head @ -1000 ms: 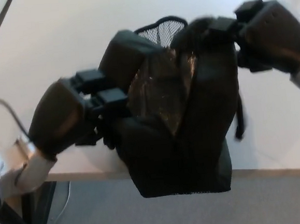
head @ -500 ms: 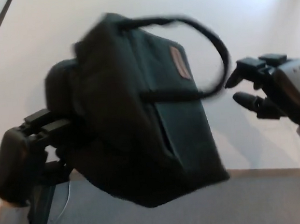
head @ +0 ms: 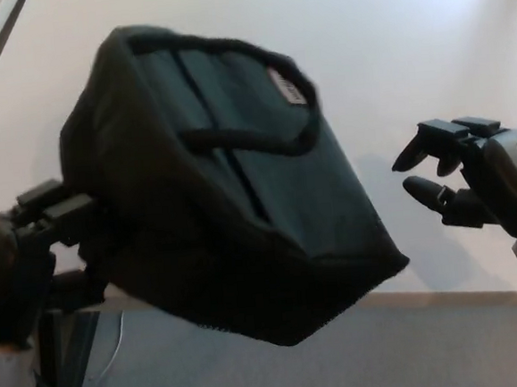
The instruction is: A lunch bag is kept on the middle of the desk and the robot uses both its hands to grab the opening of the bag from the left and right and moves its hands away from each other to spread the bag open
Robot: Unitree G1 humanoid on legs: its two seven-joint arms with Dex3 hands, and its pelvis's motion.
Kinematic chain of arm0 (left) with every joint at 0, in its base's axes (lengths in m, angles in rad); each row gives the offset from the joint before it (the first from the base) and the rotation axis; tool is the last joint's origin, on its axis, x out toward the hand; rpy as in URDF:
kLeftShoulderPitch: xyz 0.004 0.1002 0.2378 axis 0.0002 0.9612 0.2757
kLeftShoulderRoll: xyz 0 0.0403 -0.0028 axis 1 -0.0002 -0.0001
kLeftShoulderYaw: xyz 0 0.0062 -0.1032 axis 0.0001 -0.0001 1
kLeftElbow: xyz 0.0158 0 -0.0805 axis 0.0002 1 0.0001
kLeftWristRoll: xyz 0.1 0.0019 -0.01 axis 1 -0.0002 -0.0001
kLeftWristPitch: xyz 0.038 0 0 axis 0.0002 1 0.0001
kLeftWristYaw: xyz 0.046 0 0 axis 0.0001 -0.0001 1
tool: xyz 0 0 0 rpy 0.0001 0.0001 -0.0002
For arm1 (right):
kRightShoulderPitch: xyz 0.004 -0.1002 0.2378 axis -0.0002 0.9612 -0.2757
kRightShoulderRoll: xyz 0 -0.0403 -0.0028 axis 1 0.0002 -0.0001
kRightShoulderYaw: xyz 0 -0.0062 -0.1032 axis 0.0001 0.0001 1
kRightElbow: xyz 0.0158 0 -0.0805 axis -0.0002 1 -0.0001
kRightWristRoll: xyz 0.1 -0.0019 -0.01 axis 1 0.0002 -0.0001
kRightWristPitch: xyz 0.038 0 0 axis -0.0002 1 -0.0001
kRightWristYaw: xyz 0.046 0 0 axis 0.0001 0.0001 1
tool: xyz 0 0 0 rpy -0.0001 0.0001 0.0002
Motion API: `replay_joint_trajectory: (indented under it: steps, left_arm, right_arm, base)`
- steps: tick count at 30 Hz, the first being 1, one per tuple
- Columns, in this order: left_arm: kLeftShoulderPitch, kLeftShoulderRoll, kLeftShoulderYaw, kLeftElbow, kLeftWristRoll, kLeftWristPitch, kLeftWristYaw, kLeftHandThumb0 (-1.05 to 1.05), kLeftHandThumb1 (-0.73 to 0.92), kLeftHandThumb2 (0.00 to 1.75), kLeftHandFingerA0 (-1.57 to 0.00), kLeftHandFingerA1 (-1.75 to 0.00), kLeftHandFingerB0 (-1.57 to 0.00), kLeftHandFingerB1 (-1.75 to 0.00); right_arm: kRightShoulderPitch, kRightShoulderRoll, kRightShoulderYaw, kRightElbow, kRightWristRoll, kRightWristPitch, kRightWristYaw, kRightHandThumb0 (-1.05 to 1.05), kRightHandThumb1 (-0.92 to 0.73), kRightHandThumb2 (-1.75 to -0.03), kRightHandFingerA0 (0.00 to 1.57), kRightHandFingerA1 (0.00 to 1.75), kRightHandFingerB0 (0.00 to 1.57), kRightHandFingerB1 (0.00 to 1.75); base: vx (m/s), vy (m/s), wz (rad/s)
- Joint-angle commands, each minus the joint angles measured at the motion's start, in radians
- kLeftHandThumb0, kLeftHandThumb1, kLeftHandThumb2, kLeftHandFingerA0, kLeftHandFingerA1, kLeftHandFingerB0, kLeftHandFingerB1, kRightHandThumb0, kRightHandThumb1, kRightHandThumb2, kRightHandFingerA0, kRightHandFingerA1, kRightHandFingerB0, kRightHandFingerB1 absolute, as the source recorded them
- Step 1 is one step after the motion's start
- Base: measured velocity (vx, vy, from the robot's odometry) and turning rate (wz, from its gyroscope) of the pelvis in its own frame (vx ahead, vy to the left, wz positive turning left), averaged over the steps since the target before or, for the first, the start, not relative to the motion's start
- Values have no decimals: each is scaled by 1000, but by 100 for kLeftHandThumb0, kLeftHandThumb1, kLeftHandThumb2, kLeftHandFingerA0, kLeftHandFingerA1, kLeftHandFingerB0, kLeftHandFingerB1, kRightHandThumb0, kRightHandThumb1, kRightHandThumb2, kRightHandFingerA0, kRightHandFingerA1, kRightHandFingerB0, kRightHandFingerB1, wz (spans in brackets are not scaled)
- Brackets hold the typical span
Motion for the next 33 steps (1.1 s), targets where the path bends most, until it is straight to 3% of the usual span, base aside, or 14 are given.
replay_joint_trajectory:
  steps: [1, 2, 5, 7, 9, 10, 13, 15, 20, 21, 28, 30, 31, 33]
  left_arm:
    - [-100, 17, 63, -154, 41, 133, -24, 15, 59, 59, -51, -39, -47, -37]
    - [-124, 20, 73, -175, 44, 162, -39, 21, 57, 64, -42, -39, -36, -36]
    - [-266, 38, 103, -224, 79, 218, -33, 10, 36, 87, -20, -51, -19, -50]
    - [-303, 42, 109, -237, 77, 235, -55, 11, 55, 59, -30, -32, -28, -31]
    - [-399, 50, 103, -225, 74, 270, -104, 6, 58, 59, -28, -31, -20, -31]
    - [-429, 54, 97, -218, 83, 279, -109, 6, 42, 91, -12, -47, -6, -45]
    - [-513, 56, 62, -173, 159, 306, -22, 1, 41, 88, -7, -45, -3, -44]
    - [-554, 60, 39, -200, 227, 376, 13, -7, 61, 57, -6, -24, 0, -26]
    - [-501, 64, 52, -313, 230, 435, -4, -15, 51, 74, -7, -23, 0, -18]
    - [-481, 69, 57, -335, 227, 439, -10, -11, 60, 56, -6, -23, 0, -22]
    - [-83, 151, 201, -575, 140, 462, -88, -19, 46, 54, -13, -28, 0, -24]
    - [119, 180, 272, -630, 85, 426, -109, -54, 45, 86, 0, -31, 0, -31]
    - [252, 206, 309, -627, 44, 371, -113, -61, 52, 89, 0, -28, 0, -28]
    - [400, 215, 337, -593, -6, 306, -103, -56, 78, 63, 0, -20, -4, -25]
  right_arm:
    - [-57, -30, -23, -58, 19, 0, 34, -37, -63, -59, 79, 104, 72, 61]
    - [-69, -32, -24, -64, 15, 5, 38, -39, -53, -91, 82, 81, 61, 63]
    - [-112, -34, -39, -72, 31, 14, 75, -38, -62, -59, 87, 54, 60, 41]
    - [-120, -36, -39, -75, 28, 13, 81, -37, -62, -59, 87, 53, 59, 41]
    - [-122, -38, -50, -95, 47, 29, 130, -38, -64, -60, 84, 50, 59, 41]
    - [-119, -38, -51, -106, 45, 37, 134, -40, -64, -60, 83, 50, 58, 40]
    - [-100, -45, -59, -145, 39, 51, 138, -41, -63, -58, 82, 48, 58, 39]
    - [-70, -61, -76, -170, 54, 41, 150, -45, -53, -80, 71, 60, 49, 52]
    - [-6, -113, -104, -234, 52, 40, 160, -45, -52, -79, 69, 58, 50, 52]
    - [10, -126, -112, -253, 54, 42, 168, -41, -63, -58, 76, 46, 55, 40]
    - [283, -279, -290, -526, 53, 80, 89, -42, -56, -57, 78, 47, 60, 42]
    - [474, -283, -398, -704, 45, 130, 77, -42, -59, -57, 47, 40, 42, 38]
    - [619, -271, -467, -826, 45, 160, 89, -50, -47, -84, 37, 53, 25, 47]
    - [777, -253, -531, -925, 58, 152, 114, -53, -48, -84, 29, 51, 20, 45]
  base:
    - [0, 0, 0]
    - [0, 0, 0]
    - [0, 0, 0]
    - [0, 0, 0]
    - [0, 0, 0]
    - [0, 0, 0]
    - [0, 0, 0]
    - [0, 0, 0]
    - [0, 0, 0]
    - [0, 0, 0]
    - [0, 0, 0]
    - [0, 0, 0]
    - [0, 0, 0]
    - [0, 0, 0]
